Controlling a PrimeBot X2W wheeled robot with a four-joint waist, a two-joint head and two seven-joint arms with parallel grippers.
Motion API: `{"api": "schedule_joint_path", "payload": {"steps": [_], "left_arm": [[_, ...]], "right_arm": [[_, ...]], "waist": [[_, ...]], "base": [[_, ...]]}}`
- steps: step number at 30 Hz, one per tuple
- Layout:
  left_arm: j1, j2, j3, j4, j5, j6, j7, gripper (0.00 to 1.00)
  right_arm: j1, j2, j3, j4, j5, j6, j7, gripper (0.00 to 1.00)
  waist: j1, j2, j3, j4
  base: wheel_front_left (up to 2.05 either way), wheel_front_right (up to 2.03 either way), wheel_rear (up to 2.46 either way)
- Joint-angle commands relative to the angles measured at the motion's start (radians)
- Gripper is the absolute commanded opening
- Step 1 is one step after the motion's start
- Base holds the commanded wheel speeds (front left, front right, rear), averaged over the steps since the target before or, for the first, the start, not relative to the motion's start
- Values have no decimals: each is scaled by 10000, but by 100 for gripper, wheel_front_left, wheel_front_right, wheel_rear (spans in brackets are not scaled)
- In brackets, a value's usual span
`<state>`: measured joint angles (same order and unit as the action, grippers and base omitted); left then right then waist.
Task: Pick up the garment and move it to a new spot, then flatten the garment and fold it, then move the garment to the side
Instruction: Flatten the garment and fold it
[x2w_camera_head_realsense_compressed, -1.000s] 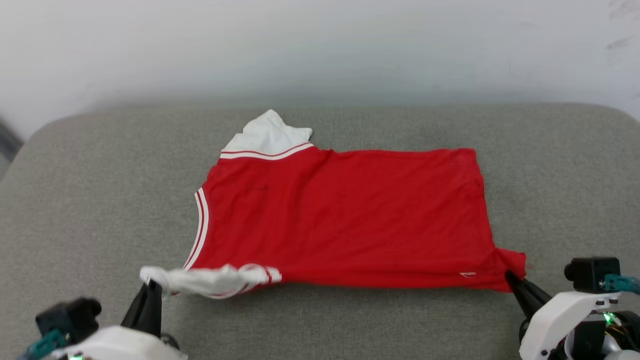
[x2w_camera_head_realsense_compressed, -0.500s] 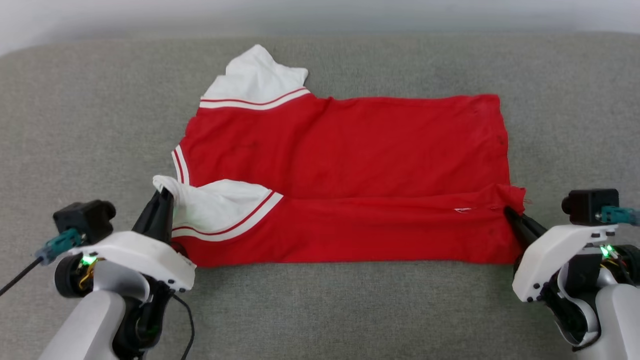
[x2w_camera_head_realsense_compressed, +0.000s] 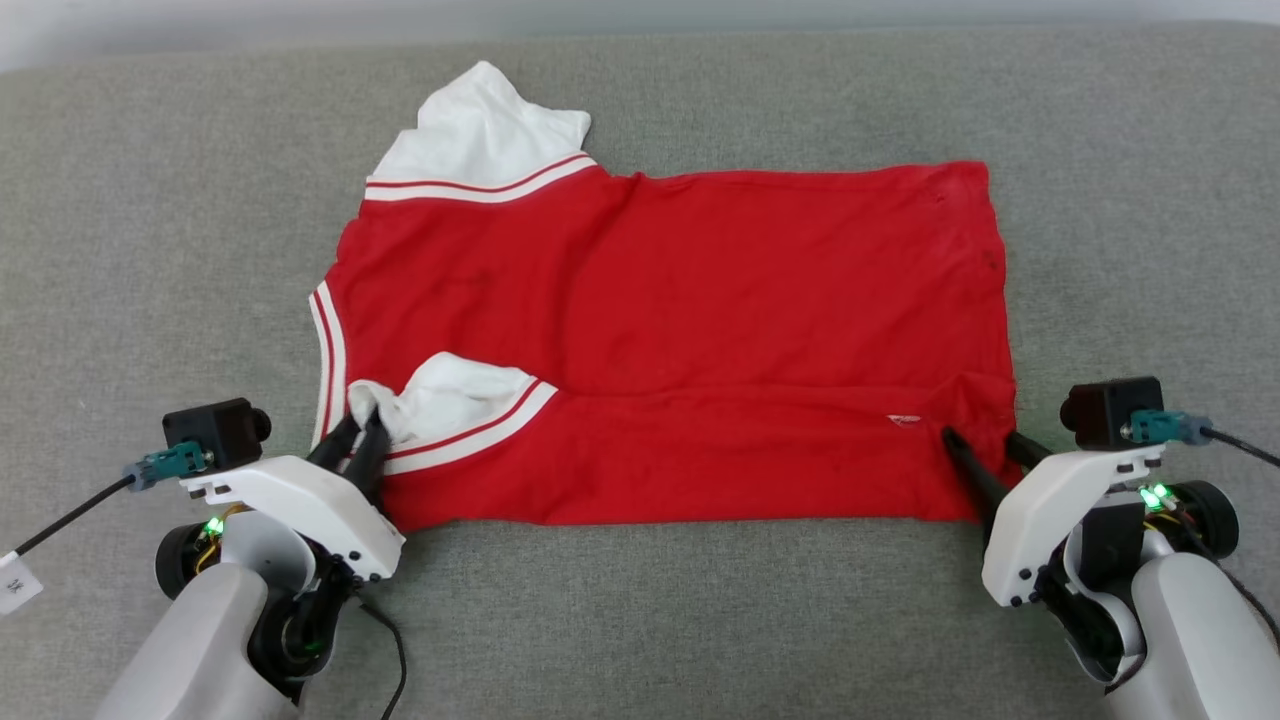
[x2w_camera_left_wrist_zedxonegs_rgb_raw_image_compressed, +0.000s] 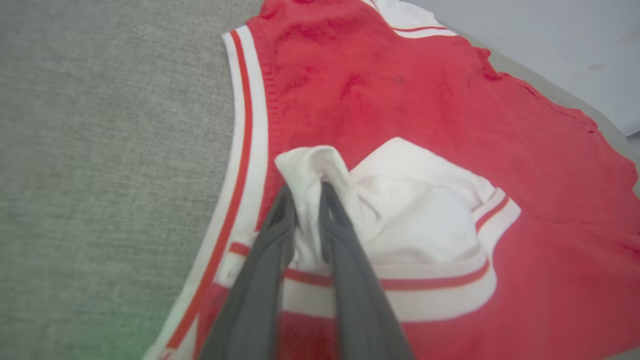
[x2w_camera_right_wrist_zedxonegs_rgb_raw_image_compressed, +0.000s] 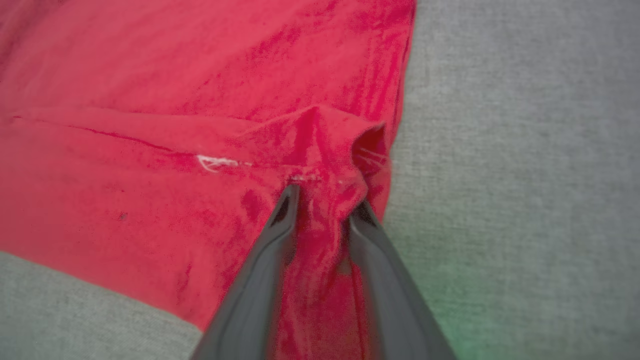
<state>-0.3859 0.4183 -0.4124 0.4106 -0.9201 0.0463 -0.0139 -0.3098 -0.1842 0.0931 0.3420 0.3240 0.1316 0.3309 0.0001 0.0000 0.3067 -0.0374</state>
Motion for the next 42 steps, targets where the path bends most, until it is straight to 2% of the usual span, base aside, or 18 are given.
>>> {"api": "schedule_joint_path", "payload": {"steps": [1,7,13,19,22,23,24,29,33,34,36,37,39,42], "left_arm": [[-65,-26,75,206,-85,-72,-101,100],[280,272,331,299,-181,-149,-414,100],[635,1000,337,-683,-101,107,162,100],[888,2154,135,-2229,-201,452,1960,100],[1049,2786,35,-2895,-477,650,3218,100],[1207,3250,-8,-3501,-877,886,4338,100],[1260,3392,33,-3664,-979,991,4591,100],[1540,3699,1,-3843,-1210,1469,5313,100],[1562,3452,-232,-3683,-1529,1428,5782,100],[1583,3348,-313,-3610,-1602,1383,5867,88],[1514,3142,-444,-3473,-1679,1262,5943,3],[1491,3000,-471,-3382,-1777,1206,5943,0],[1483,2840,-532,-3301,-1792,1012,5835,0],[1271,2877,-375,-3206,-1453,815,5190,0]], "right_arm": [[173,-96,174,162,4,-19,-172,100],[581,-169,214,-591,47,-13,-1962,100],[1222,122,-285,-1573,-251,-13,-3138,100],[1696,502,-656,-2768,-602,-13,-3134,100],[1846,646,-733,-3344,-752,-13,-2995,100],[1921,810,-755,-3799,-844,-11,-2917,100],[1914,867,-761,-3917,-864,-11,-2887,100],[1710,1059,-706,-4039,-834,-11,-2813,100],[1566,1136,-739,-3945,-759,-11,-2770,100],[1558,1143,-776,-3885,-749,-11,-2712,100],[1458,1159,-821,-3841,-728,-11,-2726,100],[1417,1162,-864,-3805,-726,-11,-2688,100],[1403,1143,-968,-3746,-684,-11,-2601,100],[1459,982,-1349,-3584,-468,-11,-2007,100]], "waist": [[-1,0,-165,-44],[-1,0,-841,-122],[-1,0,-1333,-198],[-1,0,-1297,-321],[-1,0,-1007,-425],[-1,0,-604,-544],[-1,0,-454,-583],[-1,0,159,-786],[-1,0,477,-840],[-1,0,525,-845],[-1,0,571,-840],[-1,0,562,-837],[-1,0,481,-816],[-1,0,9,-657]], "base": [[0,0,0],[0,0,0],[0,0,0],[0,0,0],[0,0,0],[0,0,0],[0,0,0],[0,0,0],[0,0,0],[0,0,0],[0,0,0],[0,0,0],[0,0,0],[0,0,0]]}}
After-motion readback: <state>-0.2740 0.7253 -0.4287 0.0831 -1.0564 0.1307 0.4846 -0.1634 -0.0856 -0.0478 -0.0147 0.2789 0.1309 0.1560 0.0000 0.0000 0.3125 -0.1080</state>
